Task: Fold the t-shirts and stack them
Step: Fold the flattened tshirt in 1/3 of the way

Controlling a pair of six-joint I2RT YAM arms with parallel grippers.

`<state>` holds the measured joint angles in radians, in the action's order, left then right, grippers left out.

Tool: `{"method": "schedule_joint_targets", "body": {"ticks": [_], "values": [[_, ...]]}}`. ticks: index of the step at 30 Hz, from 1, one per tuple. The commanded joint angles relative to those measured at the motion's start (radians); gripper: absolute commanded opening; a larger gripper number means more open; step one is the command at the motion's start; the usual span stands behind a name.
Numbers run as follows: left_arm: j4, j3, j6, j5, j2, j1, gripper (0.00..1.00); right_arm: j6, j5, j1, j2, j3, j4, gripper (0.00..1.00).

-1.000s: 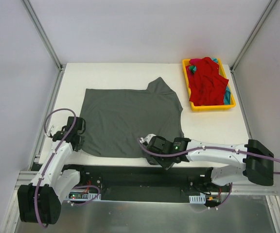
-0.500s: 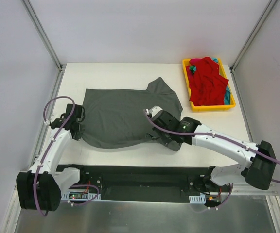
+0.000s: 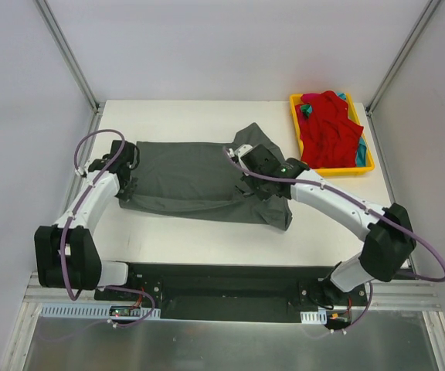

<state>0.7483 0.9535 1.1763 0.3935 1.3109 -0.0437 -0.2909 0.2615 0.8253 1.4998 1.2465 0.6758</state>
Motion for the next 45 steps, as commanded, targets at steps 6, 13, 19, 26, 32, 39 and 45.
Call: {"method": "schedule_joint_targets", "body": {"ticks": [6, 13, 19, 26, 32, 39, 45], "values": [[0.022, 0.131, 0.049, 0.113, 0.145, 0.013, 0.00, -0.114, -0.048, -0.106, 0.137, 0.117, -0.018, 0.00], [0.022, 0.229, 0.043, 0.110, 0.287, 0.013, 0.00, -0.169, -0.073, -0.156, 0.241, 0.160, -0.087, 0.00], [0.023, 0.278, 0.045, 0.126, 0.358, 0.013, 0.00, -0.251, -0.052, -0.179, 0.339, 0.206, -0.151, 0.03], [0.036, 0.298, 0.065, 0.163, 0.354, 0.036, 0.79, -0.197, 0.198, -0.198, 0.416, 0.367, -0.180, 0.29], [0.062, 0.363, -0.029, 0.131, 0.239, 0.062, 0.99, -0.096, 0.279, -0.198, 0.305, 0.380, -0.159, 0.96], [0.017, 0.300, -0.237, -0.115, 0.143, 0.061, 0.99, 0.179, -0.055, -0.199, 0.033, 0.060, -0.205, 0.96], [-0.047, 0.153, -0.291, -0.232, 0.145, 0.061, 0.99, 0.283, -0.409, -0.195, -0.035, -0.211, -0.396, 0.96]]}}
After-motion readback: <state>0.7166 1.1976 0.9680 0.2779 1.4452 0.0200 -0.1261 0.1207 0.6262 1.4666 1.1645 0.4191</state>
